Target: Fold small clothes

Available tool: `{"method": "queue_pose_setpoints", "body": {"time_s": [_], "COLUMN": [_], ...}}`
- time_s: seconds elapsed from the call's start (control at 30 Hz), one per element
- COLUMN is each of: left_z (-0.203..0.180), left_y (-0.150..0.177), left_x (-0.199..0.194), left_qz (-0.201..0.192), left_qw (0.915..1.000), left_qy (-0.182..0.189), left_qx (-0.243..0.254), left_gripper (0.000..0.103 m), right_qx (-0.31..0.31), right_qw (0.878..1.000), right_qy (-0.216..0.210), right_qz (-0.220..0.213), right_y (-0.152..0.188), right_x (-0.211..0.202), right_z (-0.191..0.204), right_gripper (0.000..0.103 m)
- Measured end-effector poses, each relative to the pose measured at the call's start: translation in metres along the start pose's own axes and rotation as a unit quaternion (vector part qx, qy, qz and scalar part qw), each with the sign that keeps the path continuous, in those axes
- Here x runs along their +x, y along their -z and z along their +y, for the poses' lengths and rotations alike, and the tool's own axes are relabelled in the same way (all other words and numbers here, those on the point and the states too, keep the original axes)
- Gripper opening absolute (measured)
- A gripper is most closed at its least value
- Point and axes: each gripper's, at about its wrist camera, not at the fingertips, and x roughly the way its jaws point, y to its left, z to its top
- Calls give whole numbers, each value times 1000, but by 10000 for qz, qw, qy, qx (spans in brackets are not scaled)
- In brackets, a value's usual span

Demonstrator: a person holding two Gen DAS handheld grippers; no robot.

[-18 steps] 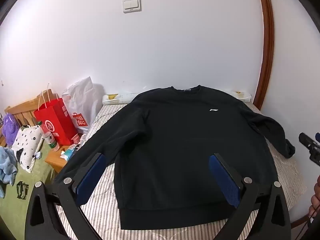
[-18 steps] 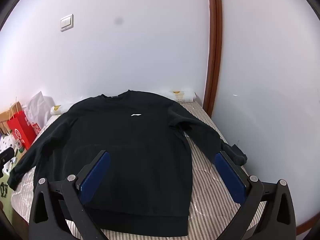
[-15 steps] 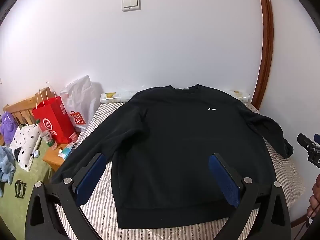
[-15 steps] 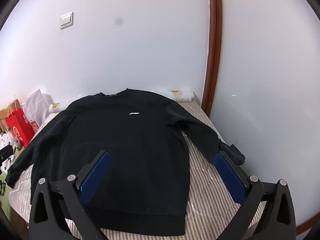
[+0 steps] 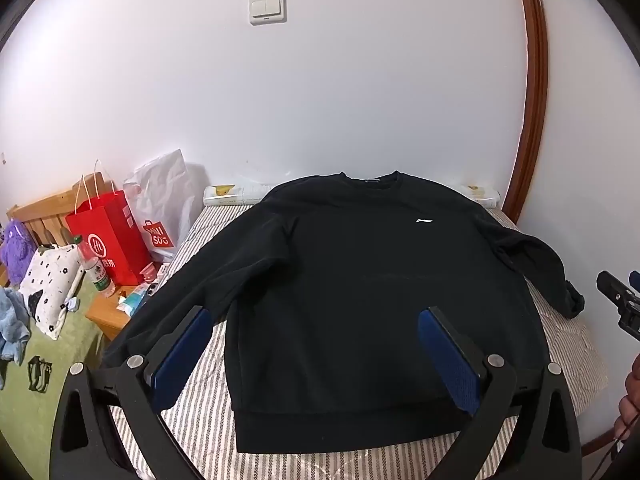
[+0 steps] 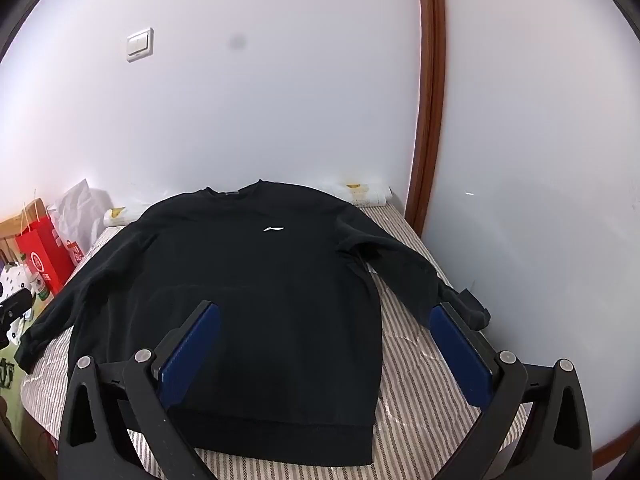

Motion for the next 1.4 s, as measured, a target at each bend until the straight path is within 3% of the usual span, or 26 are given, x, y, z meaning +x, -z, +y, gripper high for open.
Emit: {"method": "queue_pose_setpoints", "body": {"time_s": [1.4], "left_z": [11], "left_y": [3], "left_x": [3], "left_qz": [36], "left_qw": [9999], "left_qy": [49], "left_qx": [-131], "left_gripper": [103], "right_qx": [-66], "right_qw": [9999], "right_qy": [17], "right_qz": [79], "right_y": [-4], "right_x": [-4], "right_z": [23], "right_gripper": [103]}}
